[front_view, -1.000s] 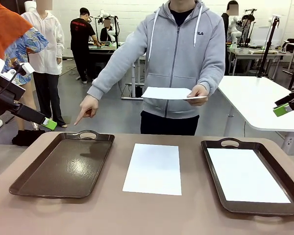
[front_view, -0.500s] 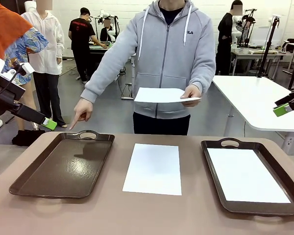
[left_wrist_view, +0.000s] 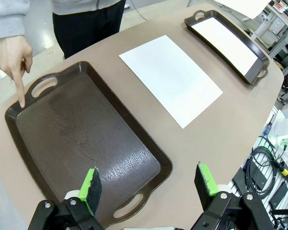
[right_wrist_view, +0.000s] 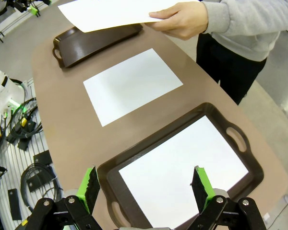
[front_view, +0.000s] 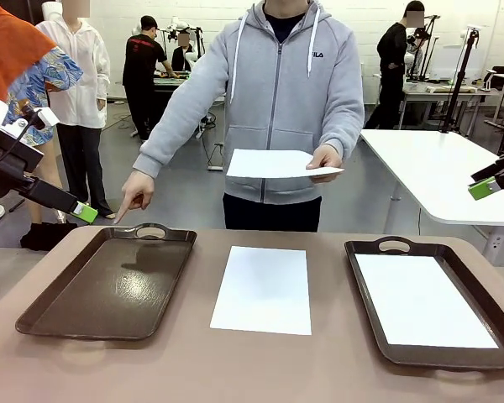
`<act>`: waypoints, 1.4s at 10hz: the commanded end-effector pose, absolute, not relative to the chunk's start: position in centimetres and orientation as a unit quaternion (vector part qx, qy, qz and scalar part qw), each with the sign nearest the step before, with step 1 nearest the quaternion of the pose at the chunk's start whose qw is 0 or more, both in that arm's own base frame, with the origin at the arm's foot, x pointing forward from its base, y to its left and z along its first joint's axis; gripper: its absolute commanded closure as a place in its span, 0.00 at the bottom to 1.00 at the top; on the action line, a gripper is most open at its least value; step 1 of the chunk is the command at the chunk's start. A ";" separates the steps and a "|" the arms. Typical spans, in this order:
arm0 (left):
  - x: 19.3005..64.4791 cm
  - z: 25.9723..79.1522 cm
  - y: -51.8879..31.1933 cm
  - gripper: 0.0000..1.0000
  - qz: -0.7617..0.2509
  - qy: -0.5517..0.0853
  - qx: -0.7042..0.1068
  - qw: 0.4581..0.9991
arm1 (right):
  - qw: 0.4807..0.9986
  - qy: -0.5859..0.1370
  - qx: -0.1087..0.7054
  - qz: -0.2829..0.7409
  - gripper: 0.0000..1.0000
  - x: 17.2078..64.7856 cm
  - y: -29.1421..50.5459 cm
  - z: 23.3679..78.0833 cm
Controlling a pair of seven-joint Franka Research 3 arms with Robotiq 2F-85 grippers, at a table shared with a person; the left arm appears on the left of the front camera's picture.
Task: Sort the A4 documents.
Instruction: Receive the A4 Paper.
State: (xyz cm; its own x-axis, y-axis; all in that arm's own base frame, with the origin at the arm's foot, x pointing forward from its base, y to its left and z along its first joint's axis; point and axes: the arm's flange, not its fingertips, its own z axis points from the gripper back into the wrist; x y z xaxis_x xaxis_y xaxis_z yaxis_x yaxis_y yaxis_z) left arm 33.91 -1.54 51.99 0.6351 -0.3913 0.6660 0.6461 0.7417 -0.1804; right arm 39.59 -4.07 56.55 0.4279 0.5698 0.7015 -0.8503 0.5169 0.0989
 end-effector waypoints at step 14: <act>42.9 55.0 -4.3 0.00 -0.104 -0.235 -0.326 0.910 | 0.815 -0.309 0.227 0.435 0.00 39.6 -4.1 56.5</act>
State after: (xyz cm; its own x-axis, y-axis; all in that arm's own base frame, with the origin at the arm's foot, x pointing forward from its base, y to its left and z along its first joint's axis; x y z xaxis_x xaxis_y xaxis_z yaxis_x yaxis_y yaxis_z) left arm 40.70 -3.84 55.01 0.8465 -0.0655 0.5284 0.3593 0.8026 -0.4761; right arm 39.60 -4.08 56.56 0.4280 0.5698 0.7015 -0.8502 0.5171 0.0988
